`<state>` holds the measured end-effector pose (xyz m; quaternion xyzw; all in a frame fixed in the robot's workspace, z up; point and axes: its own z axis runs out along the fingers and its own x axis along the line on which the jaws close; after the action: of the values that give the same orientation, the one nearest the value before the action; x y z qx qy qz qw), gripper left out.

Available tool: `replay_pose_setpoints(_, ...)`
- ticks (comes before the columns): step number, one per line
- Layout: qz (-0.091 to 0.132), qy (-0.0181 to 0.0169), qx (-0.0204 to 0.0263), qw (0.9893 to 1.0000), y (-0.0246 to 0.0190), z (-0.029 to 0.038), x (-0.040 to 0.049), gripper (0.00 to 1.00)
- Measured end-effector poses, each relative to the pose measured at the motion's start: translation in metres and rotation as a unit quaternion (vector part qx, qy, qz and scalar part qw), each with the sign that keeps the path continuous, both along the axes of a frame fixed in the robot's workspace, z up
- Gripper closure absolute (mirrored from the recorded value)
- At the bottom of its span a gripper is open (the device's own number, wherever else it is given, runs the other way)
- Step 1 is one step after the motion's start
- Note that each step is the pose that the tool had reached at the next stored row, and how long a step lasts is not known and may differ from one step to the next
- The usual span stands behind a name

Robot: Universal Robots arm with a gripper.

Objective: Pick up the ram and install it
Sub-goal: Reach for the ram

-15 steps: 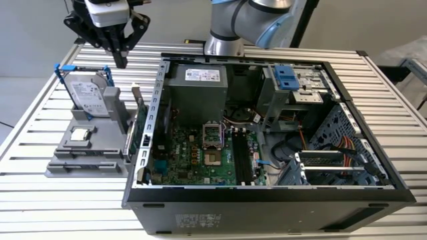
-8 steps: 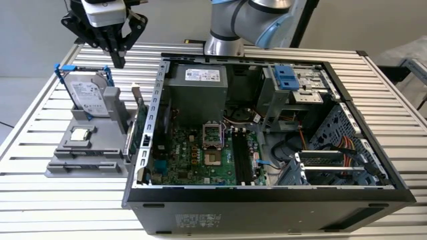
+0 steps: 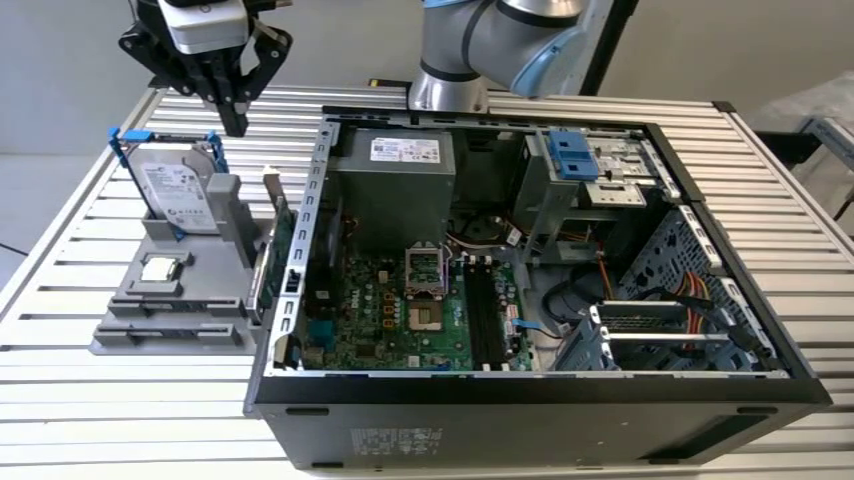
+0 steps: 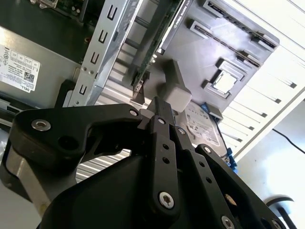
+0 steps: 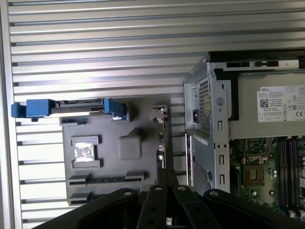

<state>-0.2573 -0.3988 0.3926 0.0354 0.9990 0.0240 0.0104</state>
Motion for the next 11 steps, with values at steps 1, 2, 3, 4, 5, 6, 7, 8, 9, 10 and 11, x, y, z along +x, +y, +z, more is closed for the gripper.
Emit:
replay_pose_setpoints(1,0.000,0.0000,0.0000,1.0000,0.0000,0.0000,-0.0001,1.00)
replay_pose_setpoints(2,0.000,0.0000,0.0000,1.0000,0.0000,0.0000,-0.0003,1.00)
replay_pose_setpoints(3,0.000,0.0000,0.0000,1.0000,0.0000,0.0000,-0.0005,1.00)
replay_pose_setpoints(4,0.000,0.0000,0.0000,1.0000,0.0000,0.0000,-0.0006,1.00)
replay_pose_setpoints(5,0.000,0.0000,0.0000,1.0000,0.0000,0.0000,-0.0008,1.00)
replay_pose_setpoints(6,0.000,0.0000,0.0000,1.0000,0.0000,0.0000,-0.0011,1.00)
replay_pose_setpoints(7,0.000,0.0000,0.0000,1.0000,0.0000,0.0000,-0.0014,1.00)
replay_pose_setpoints(8,0.000,0.0000,0.0000,1.0000,0.0000,0.0000,-0.0017,1.00)
replay_pose_setpoints(9,0.000,0.0000,0.0000,1.0000,0.0000,0.0000,-0.0020,1.00)
replay_pose_setpoints(10,0.000,0.0000,0.0000,1.0000,0.0000,0.0000,-0.0023,1.00)
replay_pose_setpoints(11,0.000,0.0000,0.0000,1.0000,0.0000,0.0000,-0.0027,1.00)
